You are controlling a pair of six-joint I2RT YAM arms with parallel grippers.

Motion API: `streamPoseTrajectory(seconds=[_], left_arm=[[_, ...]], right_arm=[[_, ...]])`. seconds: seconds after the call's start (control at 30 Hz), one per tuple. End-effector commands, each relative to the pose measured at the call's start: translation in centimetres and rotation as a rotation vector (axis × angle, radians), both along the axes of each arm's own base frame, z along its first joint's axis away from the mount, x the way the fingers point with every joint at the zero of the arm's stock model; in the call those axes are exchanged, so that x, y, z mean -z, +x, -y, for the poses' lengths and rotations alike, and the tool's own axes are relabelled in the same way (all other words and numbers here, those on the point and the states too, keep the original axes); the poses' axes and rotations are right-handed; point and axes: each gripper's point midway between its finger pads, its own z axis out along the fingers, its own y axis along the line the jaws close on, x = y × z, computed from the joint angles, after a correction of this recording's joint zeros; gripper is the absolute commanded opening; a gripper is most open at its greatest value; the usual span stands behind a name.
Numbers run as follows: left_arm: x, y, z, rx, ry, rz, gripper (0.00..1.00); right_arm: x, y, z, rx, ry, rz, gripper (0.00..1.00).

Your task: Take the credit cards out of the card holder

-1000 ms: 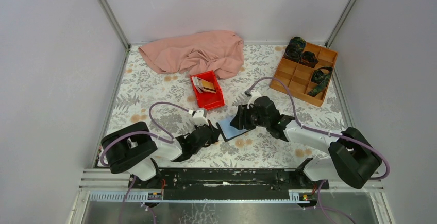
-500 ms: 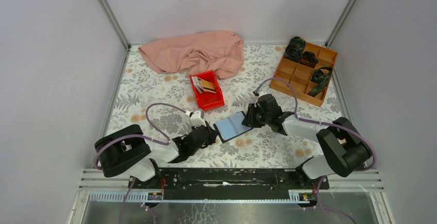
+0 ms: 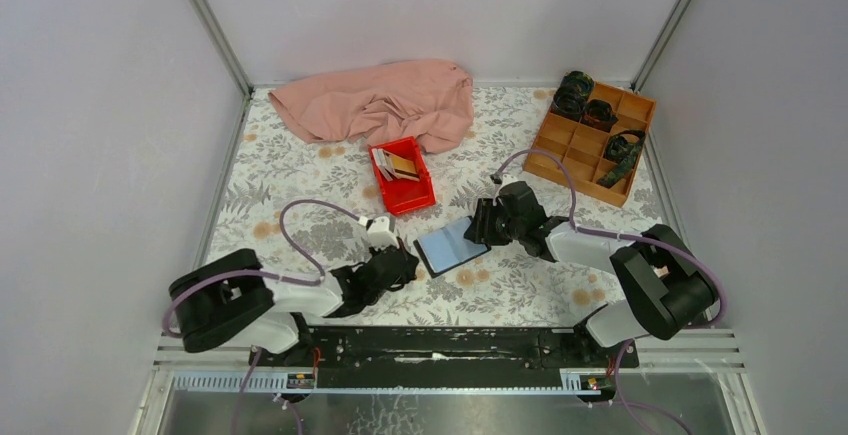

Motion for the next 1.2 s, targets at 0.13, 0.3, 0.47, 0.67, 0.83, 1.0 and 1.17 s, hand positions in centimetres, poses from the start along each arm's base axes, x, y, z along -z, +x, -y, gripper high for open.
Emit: streamPoseTrajectory(seconds=[0.13, 0.3, 0.47, 0.67, 0.83, 1.0, 1.17], left_arm=[[-3.6, -0.7, -2.8, -0.070, 0.057, 0.077, 0.15], [-6.5, -2.0, 1.1, 0.151, -0.113, 0.167, 0.16], [-7.0, -1.6, 3.6, 0.207, -0.146, 0.187, 0.15], [-5.9, 0.9, 3.6, 0.203, -0.231, 0.135, 0.13], [-3.3, 1.3, 3.1, 0.203, -0.181, 0.073, 0.12], [-0.8, 1.0, 3.2, 0.213, -0.189, 0.014, 0.11], [1.1, 0.4, 3.6, 0.220, -0.224, -0.039, 0.09]], right_arm=[[1.0, 0.3, 1.0, 0.026, -0.054, 0.002, 0.49], [1.0, 0.4, 0.8, 0.018, -0.053, 0.004, 0.31], [1.1, 0.3, 0.8, 0.014, -0.050, -0.001, 0.10], [1.1, 0.2, 0.9, 0.014, -0.057, 0.001, 0.08], [1.2, 0.2, 1.0, 0.014, -0.063, 0.004, 0.07], [1.3, 0.2, 1.1, 0.015, -0.062, 0.002, 0.07], [0.8, 0.0, 0.4, -0.019, -0.028, 0.009, 0.16]])
